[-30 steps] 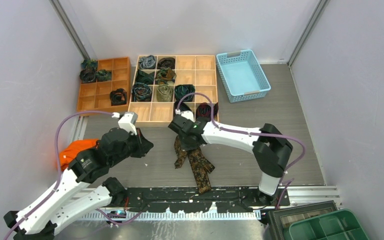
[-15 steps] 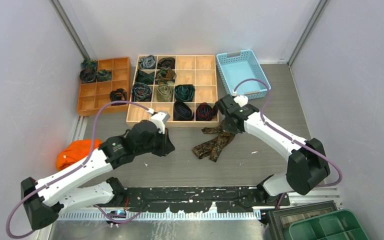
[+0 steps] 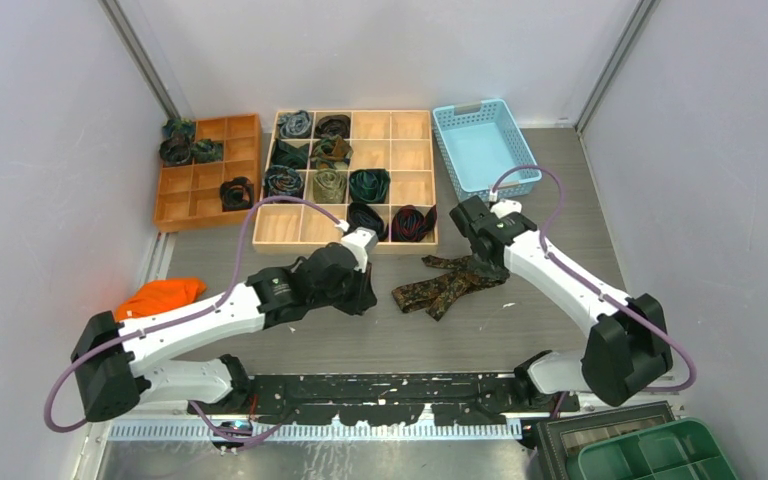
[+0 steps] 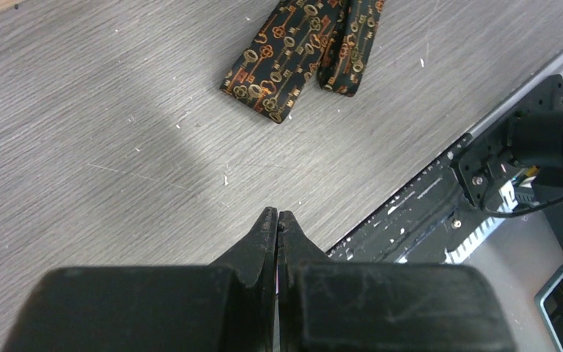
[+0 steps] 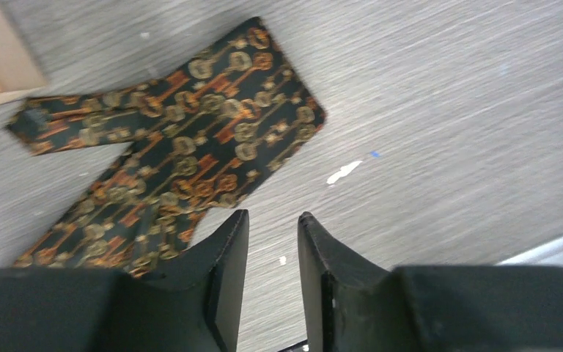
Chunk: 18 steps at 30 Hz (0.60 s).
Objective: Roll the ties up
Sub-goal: Flatten out the tie at the center of the board.
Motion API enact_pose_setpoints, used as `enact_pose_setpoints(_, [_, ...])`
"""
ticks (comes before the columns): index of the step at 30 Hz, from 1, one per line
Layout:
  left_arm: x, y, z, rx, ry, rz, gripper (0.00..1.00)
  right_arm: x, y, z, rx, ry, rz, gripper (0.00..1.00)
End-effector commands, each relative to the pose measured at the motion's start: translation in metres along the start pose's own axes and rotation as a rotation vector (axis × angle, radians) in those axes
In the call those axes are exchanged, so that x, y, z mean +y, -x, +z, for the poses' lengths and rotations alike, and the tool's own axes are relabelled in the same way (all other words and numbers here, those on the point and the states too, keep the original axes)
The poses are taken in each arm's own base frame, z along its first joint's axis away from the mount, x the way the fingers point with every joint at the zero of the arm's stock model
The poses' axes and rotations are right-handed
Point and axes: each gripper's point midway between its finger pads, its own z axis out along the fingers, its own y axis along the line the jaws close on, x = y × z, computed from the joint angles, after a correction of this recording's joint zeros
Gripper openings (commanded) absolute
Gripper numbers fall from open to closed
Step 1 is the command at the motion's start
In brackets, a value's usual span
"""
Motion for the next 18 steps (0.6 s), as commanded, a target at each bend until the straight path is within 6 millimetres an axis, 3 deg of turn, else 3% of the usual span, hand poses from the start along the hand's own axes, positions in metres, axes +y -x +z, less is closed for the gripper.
enact_pose_setpoints(1, [-0.02,0.04,0.005,-0.133,-0.041,-0.029,0.0,0.049,0.012,-0.025,-0.014,0.27,0.008,0.3])
enact_pose_setpoints(4, [-0.016,0.04,0.007,-0.132,-0.019,-0.028,0.0,0.083,0.001,-0.028,0.024,0.352,-0.07,0.21])
enact_pose_setpoints(8, [-0.011,0.04,0.004,-0.137,0.003,-0.022,0.0,0.105,-0.017,-0.005,0.129,0.324,-0.15,0.13])
enact_pose_setpoints(12, [-0.008,0.039,-0.002,-0.146,0.008,-0.019,0.0,0.096,-0.019,0.022,0.153,0.212,-0.166,0.13])
enact_pose_setpoints(18, [-0.002,0.035,-0.01,-0.157,0.018,-0.018,0.0,0.056,0.007,0.038,0.142,0.101,-0.093,0.13])
